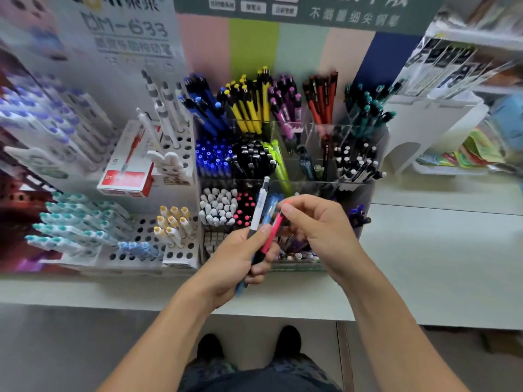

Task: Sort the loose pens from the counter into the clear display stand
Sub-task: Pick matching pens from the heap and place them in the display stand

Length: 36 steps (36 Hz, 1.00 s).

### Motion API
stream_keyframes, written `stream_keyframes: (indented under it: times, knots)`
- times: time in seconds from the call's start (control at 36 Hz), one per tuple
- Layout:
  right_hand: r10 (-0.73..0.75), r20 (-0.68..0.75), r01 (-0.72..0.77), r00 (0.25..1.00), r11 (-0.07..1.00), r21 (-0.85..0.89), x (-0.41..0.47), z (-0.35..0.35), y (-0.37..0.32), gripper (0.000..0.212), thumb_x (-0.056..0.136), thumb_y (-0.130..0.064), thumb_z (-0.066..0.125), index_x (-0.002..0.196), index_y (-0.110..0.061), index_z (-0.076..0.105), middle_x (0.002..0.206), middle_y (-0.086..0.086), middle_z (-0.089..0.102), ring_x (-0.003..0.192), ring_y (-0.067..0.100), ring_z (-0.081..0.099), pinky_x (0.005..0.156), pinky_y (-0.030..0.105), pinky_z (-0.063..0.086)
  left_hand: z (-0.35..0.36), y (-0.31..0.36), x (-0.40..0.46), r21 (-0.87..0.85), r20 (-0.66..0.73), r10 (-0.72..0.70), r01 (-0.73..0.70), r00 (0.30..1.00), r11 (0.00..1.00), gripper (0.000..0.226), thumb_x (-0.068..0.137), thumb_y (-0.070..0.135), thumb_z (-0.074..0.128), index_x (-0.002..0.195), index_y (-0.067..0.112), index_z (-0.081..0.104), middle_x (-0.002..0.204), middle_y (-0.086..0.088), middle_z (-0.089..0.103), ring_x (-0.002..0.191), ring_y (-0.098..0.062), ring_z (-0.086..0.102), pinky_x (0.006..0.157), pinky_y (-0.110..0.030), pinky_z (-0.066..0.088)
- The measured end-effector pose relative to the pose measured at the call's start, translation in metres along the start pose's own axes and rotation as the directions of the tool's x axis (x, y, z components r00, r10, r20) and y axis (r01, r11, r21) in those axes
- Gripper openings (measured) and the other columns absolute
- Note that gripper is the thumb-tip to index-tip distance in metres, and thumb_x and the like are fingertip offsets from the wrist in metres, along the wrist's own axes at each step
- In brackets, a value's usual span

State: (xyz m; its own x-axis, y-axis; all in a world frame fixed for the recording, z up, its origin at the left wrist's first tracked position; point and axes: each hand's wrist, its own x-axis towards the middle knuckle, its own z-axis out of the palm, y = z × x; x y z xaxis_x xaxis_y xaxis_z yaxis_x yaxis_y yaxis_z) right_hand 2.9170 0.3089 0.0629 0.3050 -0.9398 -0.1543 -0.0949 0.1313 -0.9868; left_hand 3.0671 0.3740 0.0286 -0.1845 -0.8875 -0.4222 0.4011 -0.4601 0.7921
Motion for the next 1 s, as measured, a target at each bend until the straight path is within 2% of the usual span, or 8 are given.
stream_keyframes:
  times: [0.17,0.42,0.56,0.67,0.72,0.78,0.86,1.0]
  knots:
    - [-0.384,-0.369,0.360,0.846,0.923,-0.134,0.017,-0.010,-0.015,0.015,0.103,-0.008,0.056,0.098,-0.018,0.067,0.082,-0.002,0.067,0.070,0.015,0.066,0.064,0.025,0.057,-0.029,-0.005,-0.018,0.033,-0.119,-0.002,0.005,0.993,0.999,0.044,0.097,0.042,0.048,0.118,0.008,0.066,0.067,0.000,0.049,0.047,-0.008,0.024,0.042,-0.021,0.013]
    - [-0.412,0.033,0.341,0.910,0.703,-0.624,0.039,0.023,0.025,0.007,0.095,-0.012,0.068,0.099,-0.016,0.073,0.084,-0.007,0.071,0.076,0.007,0.064,0.076,0.027,0.054,-0.035,-0.001,-0.025,-0.193,-0.053,-0.018,0.008,0.998,0.981,0.036,0.096,0.034,0.046,0.113,0.007,0.063,0.065,-0.001,0.034,0.045,-0.007,0.018,0.039,-0.020,0.011]
    - [-0.294,0.039,0.218,0.955,0.606,-0.765,0.048,0.038,0.042,0.008,0.089,-0.028,0.073,0.097,-0.026,0.072,0.083,-0.004,0.072,0.079,0.021,0.066,0.075,0.041,0.056,-0.031,-0.004,-0.024,-0.056,-0.099,0.038,-0.043,0.994,0.997,0.030,0.107,0.026,0.039,0.114,0.010,0.063,0.066,0.000,0.037,0.047,-0.010,0.023,0.039,-0.018,0.017]
    - [-0.162,0.058,0.122,0.985,0.416,-0.901,0.051,0.040,0.026,0.018,0.091,-0.026,0.069,0.106,-0.023,0.077,0.098,0.001,0.074,0.098,0.024,0.064,0.079,0.038,0.053,-0.025,-0.009,-0.020,0.280,-0.175,0.171,-0.118,0.970,0.953,0.022,0.107,0.023,0.046,0.111,0.018,0.067,0.062,0.006,0.040,0.049,-0.009,0.030,0.044,-0.018,0.026]
    - [-0.145,0.077,0.137,0.986,0.469,-0.872,0.049,0.035,0.019,0.019,0.092,-0.019,0.066,0.108,-0.020,0.077,0.097,-0.002,0.073,0.088,0.016,0.064,0.079,0.034,0.054,-0.024,-0.012,-0.017,0.576,-0.193,0.354,-0.186,0.915,0.796,0.017,0.105,0.024,0.050,0.105,0.026,0.067,0.060,0.010,0.043,0.051,-0.009,0.034,0.049,-0.021,0.029]
    - [-0.154,0.013,0.113,0.988,0.661,-0.742,0.044,0.025,0.013,0.019,0.093,-0.012,0.062,0.103,-0.018,0.078,0.088,-0.009,0.070,0.072,0.002,0.058,0.071,0.017,0.049,-0.023,-0.013,-0.016,0.789,-0.158,0.479,-0.181,0.863,0.587,0.016,0.104,0.027,0.052,0.112,0.031,0.066,0.061,0.011,0.051,0.052,-0.007,0.041,0.051,-0.027,0.034]
    - [0.041,-0.051,-0.054,0.998,0.961,-0.272,0.028,0.007,0.002,0.024,0.100,-0.017,0.058,0.085,-0.014,0.077,0.073,-0.002,0.069,0.062,0.010,0.054,0.057,0.017,0.042,-0.018,-0.010,-0.015,0.914,-0.111,0.510,-0.114,0.853,0.390,0.028,0.104,0.033,0.050,0.130,0.033,0.060,0.072,0.012,0.059,0.064,-0.008,0.055,0.060,-0.039,0.048]
    - [0.059,-0.018,-0.060,0.998,0.994,-0.089,-0.001,-0.009,0.014,0.018,0.100,-0.020,0.063,0.091,-0.012,0.076,0.064,0.004,0.062,0.055,0.016,0.051,0.051,0.022,0.044,0.002,-0.009,-0.010,0.898,-0.030,0.461,-0.178,0.887,0.401,0.030,0.104,0.032,0.050,0.130,0.043,0.058,0.079,0.024,0.063,0.078,0.011,0.059,0.064,-0.027,0.045]
